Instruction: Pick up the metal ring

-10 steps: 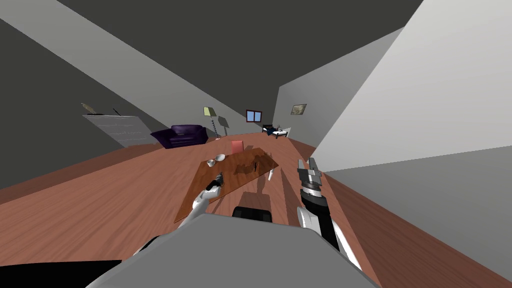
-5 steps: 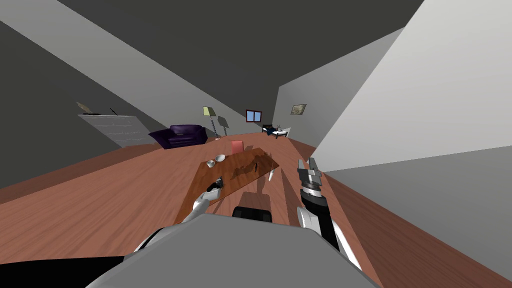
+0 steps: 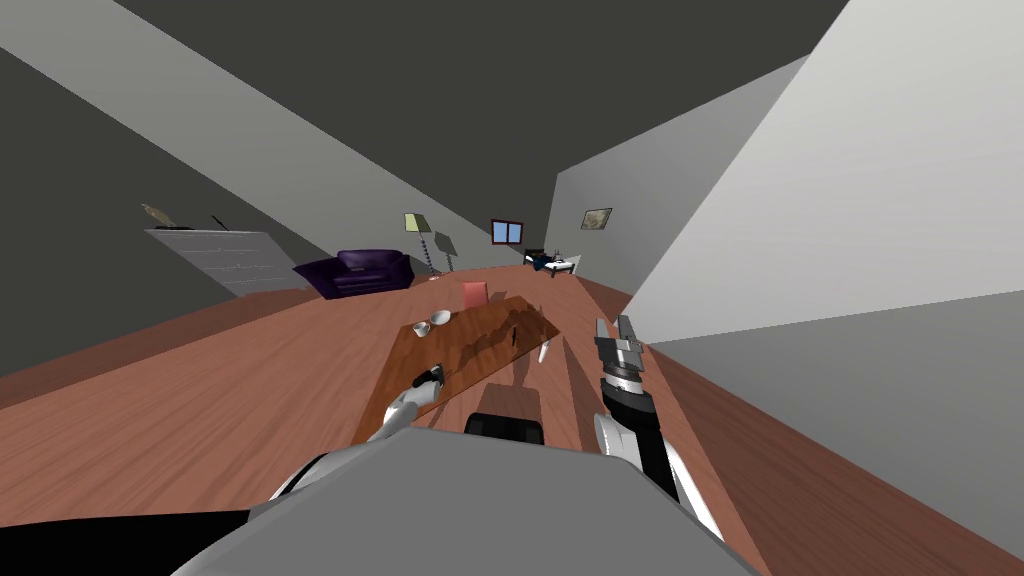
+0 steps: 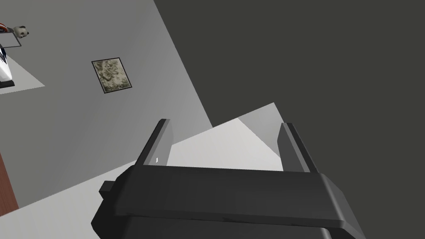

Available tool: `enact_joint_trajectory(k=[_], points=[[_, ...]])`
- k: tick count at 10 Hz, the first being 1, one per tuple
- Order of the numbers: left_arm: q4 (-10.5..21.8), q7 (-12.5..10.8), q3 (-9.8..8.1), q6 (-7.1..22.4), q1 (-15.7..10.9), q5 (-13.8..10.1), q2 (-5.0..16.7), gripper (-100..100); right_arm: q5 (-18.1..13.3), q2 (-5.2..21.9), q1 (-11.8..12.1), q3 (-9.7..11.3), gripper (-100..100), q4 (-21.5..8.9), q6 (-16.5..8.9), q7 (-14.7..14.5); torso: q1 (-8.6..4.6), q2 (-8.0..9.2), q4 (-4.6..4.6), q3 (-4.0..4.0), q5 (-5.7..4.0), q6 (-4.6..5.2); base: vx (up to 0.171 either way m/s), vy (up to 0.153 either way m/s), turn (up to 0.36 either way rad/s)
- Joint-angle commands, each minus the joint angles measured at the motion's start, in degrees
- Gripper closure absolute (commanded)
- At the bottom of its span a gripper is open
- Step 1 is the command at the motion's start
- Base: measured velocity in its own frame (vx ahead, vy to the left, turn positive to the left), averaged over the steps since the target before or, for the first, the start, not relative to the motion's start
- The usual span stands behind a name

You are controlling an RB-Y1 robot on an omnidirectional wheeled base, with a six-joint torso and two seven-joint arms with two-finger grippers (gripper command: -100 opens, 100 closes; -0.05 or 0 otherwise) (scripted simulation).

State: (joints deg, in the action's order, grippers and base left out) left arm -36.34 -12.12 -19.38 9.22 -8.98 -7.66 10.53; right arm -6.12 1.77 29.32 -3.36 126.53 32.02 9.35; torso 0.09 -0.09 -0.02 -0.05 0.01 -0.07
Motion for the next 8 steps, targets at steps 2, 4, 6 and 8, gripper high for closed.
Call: enact_joint_trajectory(k=[2,4,6,8], points=[[3.2,-0.5,0.79,-0.4,-1.1,-1.1,0.9,-100,0.0,0.0,0.0,0.0,0,0.0,0.0,0.0,-0.02,0.01,0.0,0.01,0.0,0.01,0.01,0.016,-0.003],[6.5,-1.4,0.59,0.4,-2.1,-1.4,1.4,-100,0.0,0.0,0.0,0.0,0,0.0,0.0,0.0,-0.07,0.05,0.01,0.03,-0.01,0.01,0.01,0.018,-0.014],[8.7,-2.0,0.42,1.0,-2.8,-1.7,1.7,-100,0.0,0.0,0.0,0.0,0,0.0,0.0,0.0,-0.01,0.01,0.0,0.01,0.0,0.0,0.017,0.027,-0.016],[8.7,-2.0,0.42,1.0,-2.8,-1.7,1.7,-100,0.0,0.0,0.0,0.0,0,0.0,0.0,0.0,-0.06,0.04,0.01,0.02,-0.01,0.01,0.004,0.007,-0.001]])
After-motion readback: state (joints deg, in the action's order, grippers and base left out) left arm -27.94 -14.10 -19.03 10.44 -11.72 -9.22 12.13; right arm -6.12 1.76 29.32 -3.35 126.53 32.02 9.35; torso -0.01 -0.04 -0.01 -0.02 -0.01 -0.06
